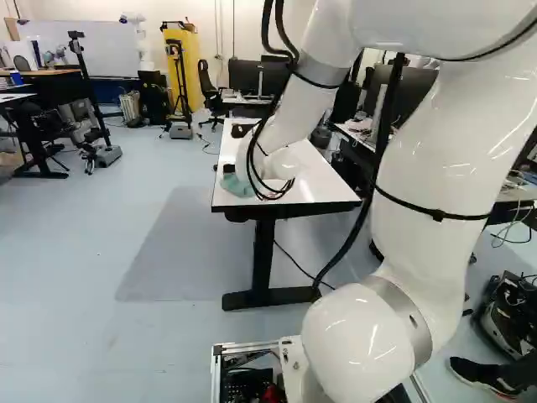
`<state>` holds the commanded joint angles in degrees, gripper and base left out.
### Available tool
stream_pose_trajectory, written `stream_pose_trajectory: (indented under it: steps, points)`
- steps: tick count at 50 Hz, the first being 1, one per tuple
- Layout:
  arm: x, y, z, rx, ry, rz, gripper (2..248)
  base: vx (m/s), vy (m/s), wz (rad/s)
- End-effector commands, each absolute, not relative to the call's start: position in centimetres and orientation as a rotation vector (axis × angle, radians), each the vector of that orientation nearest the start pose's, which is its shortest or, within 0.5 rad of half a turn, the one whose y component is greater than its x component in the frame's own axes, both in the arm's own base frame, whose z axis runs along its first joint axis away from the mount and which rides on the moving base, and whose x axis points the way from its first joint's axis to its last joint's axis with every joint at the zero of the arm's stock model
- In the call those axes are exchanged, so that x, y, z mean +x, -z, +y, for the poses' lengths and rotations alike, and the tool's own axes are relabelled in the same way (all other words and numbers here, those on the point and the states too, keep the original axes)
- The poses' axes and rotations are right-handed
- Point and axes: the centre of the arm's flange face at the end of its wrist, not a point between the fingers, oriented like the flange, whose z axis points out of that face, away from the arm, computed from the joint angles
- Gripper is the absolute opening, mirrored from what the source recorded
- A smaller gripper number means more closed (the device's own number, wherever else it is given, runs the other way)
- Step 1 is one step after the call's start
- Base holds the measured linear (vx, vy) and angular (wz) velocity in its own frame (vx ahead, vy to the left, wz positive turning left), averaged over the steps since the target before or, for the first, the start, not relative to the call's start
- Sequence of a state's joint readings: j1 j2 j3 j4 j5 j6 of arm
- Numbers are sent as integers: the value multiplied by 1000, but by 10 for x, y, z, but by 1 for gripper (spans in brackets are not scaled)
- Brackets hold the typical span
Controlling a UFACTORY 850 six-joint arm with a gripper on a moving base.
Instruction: Clean the table with the green towel
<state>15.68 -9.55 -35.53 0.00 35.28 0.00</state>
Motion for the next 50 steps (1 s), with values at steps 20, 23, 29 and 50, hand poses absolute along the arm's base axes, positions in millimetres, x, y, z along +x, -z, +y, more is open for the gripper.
stream_pose_trajectory:
  steps: [20,23,29,50]
  points:
    - [453,-381,130,-2627,1418,-371,247,0,0,0]
    - [453,-380,131,-2636,1404,-373,247,0,0,0]
    - [453,-379,132,-2652,1376,-378,247,0,0,0]
    - [451,-375,135,-2691,1301,-395,247,0,0,0]
